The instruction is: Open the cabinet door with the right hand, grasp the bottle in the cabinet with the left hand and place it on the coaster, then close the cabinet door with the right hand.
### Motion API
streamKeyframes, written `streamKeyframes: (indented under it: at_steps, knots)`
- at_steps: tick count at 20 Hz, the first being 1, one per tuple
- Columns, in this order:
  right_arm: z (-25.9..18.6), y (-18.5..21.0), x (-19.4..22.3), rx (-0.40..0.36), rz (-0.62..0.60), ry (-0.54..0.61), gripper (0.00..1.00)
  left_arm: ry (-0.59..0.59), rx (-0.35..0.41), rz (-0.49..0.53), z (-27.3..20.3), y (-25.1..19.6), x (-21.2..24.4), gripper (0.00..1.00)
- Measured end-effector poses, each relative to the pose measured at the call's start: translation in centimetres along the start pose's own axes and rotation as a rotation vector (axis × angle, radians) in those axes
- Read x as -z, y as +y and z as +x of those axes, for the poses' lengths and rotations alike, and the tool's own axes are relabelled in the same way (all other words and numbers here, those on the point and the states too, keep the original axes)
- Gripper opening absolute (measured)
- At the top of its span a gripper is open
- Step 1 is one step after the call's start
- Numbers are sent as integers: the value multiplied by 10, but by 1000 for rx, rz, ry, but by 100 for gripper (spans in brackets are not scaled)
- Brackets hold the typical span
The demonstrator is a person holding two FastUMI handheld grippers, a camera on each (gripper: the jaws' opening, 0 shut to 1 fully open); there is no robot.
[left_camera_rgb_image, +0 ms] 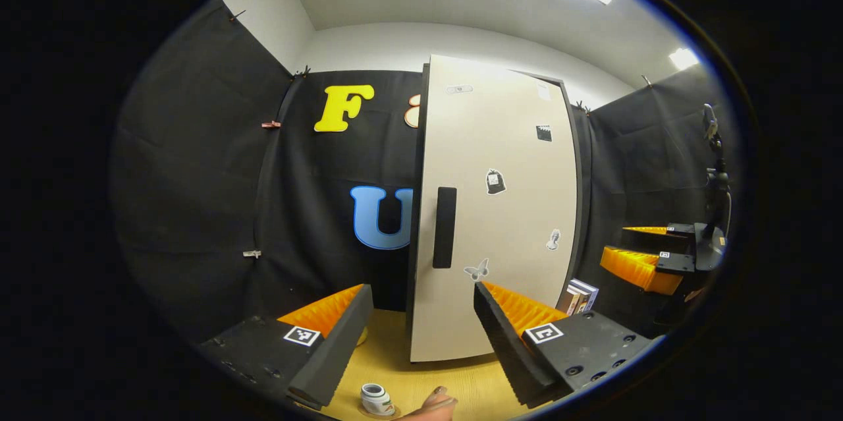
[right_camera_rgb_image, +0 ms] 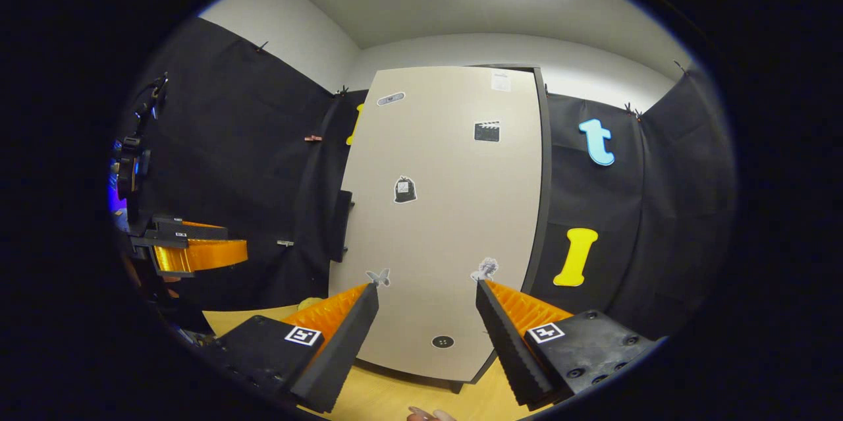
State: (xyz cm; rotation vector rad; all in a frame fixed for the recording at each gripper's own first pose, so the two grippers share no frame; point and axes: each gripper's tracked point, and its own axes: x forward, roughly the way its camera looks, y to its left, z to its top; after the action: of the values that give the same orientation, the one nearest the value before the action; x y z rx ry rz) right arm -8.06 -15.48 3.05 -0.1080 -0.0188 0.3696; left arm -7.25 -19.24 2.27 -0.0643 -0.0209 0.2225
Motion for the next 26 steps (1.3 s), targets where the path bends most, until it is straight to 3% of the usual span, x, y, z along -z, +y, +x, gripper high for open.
streamKeyframes:
  at_steps: [8,15,26]
  knots:
    - [-4,2,-2,16,-10,-12,98,2,-5,4,4,6,0,98]
    - [-12,-3,-10,63,-7,-35,97,-10,43,-6,13,-6,-2,97]
    - [-6,-4,-19,76,24,-56,97,-18,74,2,19,-18,-5,98]
